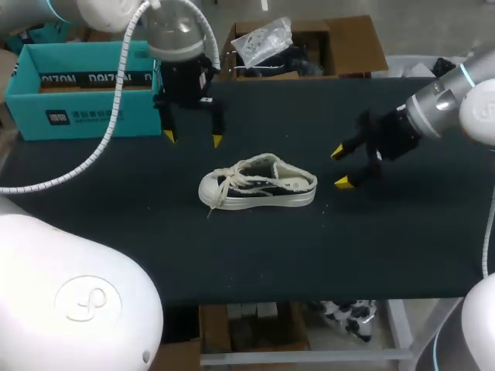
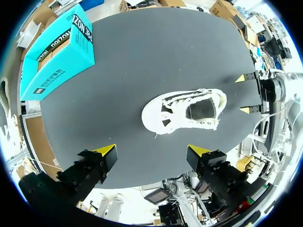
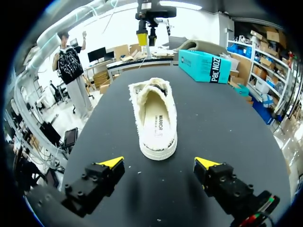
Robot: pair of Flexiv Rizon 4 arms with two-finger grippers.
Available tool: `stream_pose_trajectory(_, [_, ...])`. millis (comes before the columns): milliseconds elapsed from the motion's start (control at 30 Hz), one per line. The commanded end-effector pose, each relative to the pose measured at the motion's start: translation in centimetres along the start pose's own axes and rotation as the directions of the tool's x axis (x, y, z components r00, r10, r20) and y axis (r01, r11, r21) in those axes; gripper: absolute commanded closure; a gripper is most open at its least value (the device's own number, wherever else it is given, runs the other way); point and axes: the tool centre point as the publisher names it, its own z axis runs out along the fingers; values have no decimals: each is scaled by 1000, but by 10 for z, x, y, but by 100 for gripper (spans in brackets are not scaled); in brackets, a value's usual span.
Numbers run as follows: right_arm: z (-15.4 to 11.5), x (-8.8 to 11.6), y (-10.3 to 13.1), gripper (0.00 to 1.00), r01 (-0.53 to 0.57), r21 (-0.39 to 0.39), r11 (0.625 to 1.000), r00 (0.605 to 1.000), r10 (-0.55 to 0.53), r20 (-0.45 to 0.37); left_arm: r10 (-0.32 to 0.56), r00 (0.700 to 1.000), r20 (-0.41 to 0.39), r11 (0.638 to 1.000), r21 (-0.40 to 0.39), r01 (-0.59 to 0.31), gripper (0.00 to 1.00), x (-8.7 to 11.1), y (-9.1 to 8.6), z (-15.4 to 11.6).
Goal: Open the shoe tongue, take the insole out of the shoe, put the insole back into the shoe, and pack the shoe into the shoebox
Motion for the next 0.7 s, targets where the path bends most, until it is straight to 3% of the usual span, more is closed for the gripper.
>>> stream_pose_trajectory(33, [25,-2,-5,0,9,-47,999,1000,-10,-15,7,1000,18,1000,-18,-7,0,14,-8,8])
stream_pose_trajectory(333, [67,5,1,0,4,-123,992,1000,-7,-25,36,999,21,998,-44,-35,0,33,-17,22])
stream_pose_trajectory(700, [85,6,10,0,8,-164,986,1000,-9,-8,57,998,19,997,-60,-56,0,41,-17,32])
